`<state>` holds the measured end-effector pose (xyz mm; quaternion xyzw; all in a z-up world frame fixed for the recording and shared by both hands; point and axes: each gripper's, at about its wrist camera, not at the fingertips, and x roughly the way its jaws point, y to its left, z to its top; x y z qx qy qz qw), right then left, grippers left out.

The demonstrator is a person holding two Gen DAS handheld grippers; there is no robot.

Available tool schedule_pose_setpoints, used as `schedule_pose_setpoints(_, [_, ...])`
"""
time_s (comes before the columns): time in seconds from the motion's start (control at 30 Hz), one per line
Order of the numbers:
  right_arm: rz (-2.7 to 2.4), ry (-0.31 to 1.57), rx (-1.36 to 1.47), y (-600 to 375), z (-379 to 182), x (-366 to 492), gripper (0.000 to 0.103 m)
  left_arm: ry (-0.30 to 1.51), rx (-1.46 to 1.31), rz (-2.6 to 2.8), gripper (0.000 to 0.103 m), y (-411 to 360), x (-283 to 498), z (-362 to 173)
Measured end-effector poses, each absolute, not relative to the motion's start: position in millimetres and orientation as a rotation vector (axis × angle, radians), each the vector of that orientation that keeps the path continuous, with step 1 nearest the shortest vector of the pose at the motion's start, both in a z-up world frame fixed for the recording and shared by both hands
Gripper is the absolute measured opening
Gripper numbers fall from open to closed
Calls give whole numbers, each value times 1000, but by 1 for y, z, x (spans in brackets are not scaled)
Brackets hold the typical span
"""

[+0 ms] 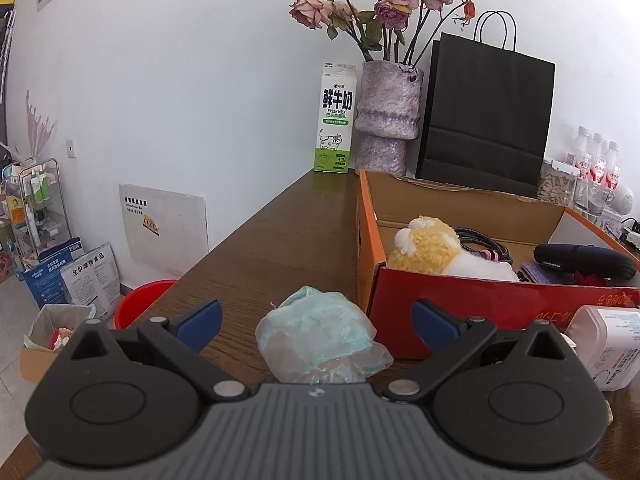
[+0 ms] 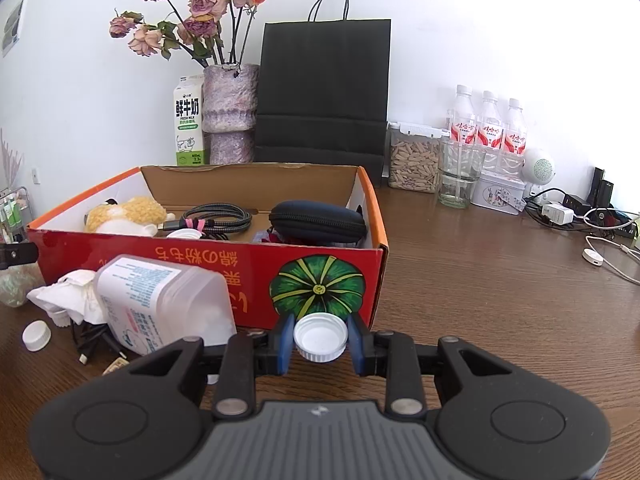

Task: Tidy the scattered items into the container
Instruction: 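Grasp the small white cap with the right tool while the left tool grasps the wrapped bundle, then carry the small white cap and wrapped bundle over the box with both tools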

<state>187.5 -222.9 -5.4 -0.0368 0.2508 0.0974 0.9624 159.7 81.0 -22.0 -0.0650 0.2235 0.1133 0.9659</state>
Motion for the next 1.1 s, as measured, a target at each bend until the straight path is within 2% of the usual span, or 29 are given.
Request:
schedule_pose_setpoints(0.03, [198, 508, -75, -223, -5, 187, 27, 455, -136, 224, 100, 82, 160, -22])
schedule_pose_setpoints(0.1, [197, 508, -75, -223, -5, 187, 27, 472, -133, 219, 80, 81, 161, -24])
schedule_pose_setpoints(0.13, [197, 508, -75, -223, -5, 188, 27, 486, -135, 216, 76, 81, 162, -24])
schedule_pose_setpoints(0.2, [196, 507, -75, -223, -5, 188, 27, 518, -150, 205, 54, 83, 165, -27])
schedule_pose_setpoints(0.3, [197, 507, -75, -222, -5, 187, 27, 505, -160, 200, 38, 84, 163, -27])
schedule_pose_setpoints(0.4, [197, 507, -76, -222, -5, 187, 27, 471, -165, 198, 35, 84, 157, -25])
schedule_pose_setpoints(0.73, [196, 497, -82, -221, -5, 185, 27, 271, -152, 253, 36, 77, 132, -12])
schedule_pose_setpoints(1.1, [191, 463, -87, -222, -2, 180, 27, 250, -131, 255, 37, 74, 131, -9])
